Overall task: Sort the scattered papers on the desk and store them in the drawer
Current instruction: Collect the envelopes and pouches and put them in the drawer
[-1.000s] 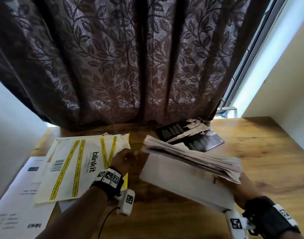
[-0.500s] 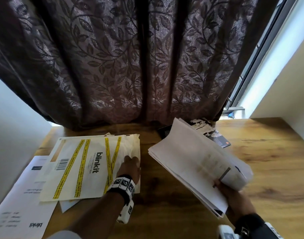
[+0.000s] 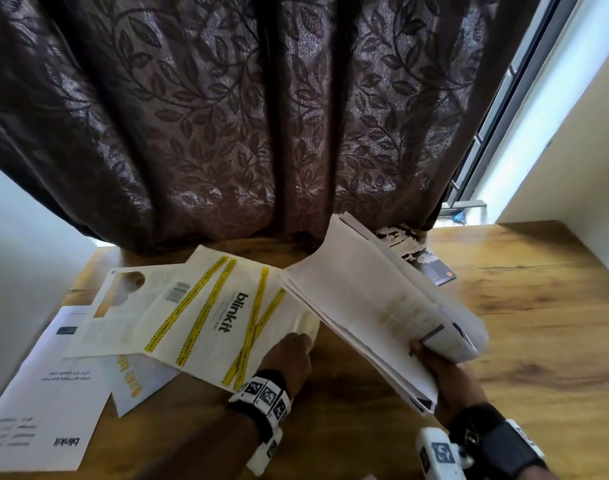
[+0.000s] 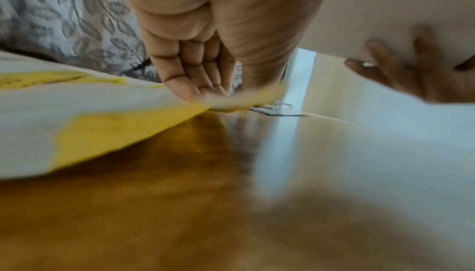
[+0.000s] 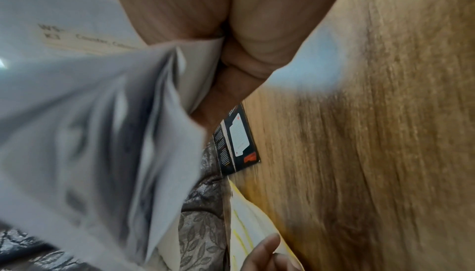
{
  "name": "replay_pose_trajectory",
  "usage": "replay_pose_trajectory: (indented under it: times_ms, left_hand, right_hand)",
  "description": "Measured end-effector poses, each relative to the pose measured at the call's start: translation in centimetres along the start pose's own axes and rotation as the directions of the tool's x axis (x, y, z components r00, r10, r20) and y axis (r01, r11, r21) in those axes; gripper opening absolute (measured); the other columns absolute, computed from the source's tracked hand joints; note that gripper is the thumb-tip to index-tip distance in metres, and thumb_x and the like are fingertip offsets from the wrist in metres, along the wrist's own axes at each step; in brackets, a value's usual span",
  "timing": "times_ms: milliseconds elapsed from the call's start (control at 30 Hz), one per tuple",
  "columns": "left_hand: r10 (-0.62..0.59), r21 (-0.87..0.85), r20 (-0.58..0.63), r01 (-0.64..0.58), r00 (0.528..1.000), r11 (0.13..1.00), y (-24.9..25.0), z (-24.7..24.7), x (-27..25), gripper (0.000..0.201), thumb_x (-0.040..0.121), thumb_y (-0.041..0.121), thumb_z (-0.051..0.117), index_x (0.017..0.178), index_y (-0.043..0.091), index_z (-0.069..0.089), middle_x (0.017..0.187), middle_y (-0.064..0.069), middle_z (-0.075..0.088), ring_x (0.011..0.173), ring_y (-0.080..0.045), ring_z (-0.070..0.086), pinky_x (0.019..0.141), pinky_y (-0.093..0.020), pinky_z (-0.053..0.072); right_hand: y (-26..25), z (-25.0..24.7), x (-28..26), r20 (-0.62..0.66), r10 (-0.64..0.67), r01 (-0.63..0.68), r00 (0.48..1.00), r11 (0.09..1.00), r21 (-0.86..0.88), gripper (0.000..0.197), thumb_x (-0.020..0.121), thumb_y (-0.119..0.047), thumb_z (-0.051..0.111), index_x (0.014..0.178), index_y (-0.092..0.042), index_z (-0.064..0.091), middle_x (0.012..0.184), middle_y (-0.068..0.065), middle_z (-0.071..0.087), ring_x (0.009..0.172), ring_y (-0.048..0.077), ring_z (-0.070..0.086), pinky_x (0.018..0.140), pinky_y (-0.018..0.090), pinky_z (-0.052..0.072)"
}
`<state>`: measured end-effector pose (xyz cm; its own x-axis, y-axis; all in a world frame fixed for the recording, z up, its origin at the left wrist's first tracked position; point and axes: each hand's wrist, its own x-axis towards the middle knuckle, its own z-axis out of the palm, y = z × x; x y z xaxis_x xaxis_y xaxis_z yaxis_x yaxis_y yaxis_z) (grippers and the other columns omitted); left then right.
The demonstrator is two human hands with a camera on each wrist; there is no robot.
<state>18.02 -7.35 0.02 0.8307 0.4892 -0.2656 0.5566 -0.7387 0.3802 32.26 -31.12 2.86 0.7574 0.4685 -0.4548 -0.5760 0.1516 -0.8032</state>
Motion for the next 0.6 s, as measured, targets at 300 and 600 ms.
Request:
replay_pose_trajectory:
  times_ms: [300,600]
  left_hand:
    - [-0.124,-0.248,-0.180,0.077,0.976,0.966,-2.6,0.4,-0.6,0.057,0.085,0.029,0.066,0.134,0.013,0.042,0.132,-0.010,0.037,0.117,-0.029,0.043,0.101,-0.042,0.044]
    - [-0.057,-0.214,-0.054,0.044,0.997,0.976,-3.6,-2.9,0.7,0.043,0.077,0.033,0.051,0.116,0.021,0.065,0.116,-0.008,0.064,0.112,-0.036,0.056,0.095,-0.045,0.049]
  right_hand:
    - [3.2,-2.0,0.2,-0.053,0.068,-0.075,0.996,0.989,-0.128,0.052,0.067,-0.017,0.089,0.114,-0.008,0.068,0.104,0.021,0.074,0.096,0.043,0.070,0.089,0.058,0.055]
    - [4.8,-3.7,0.5,-0.169,0.052,-0.142,0.984,0.804,-0.578,0.017,0.074,-0.029,0.087,0.083,-0.019,0.078,0.094,0.009,0.078,0.085,0.027,0.071,0.082,0.046,0.058]
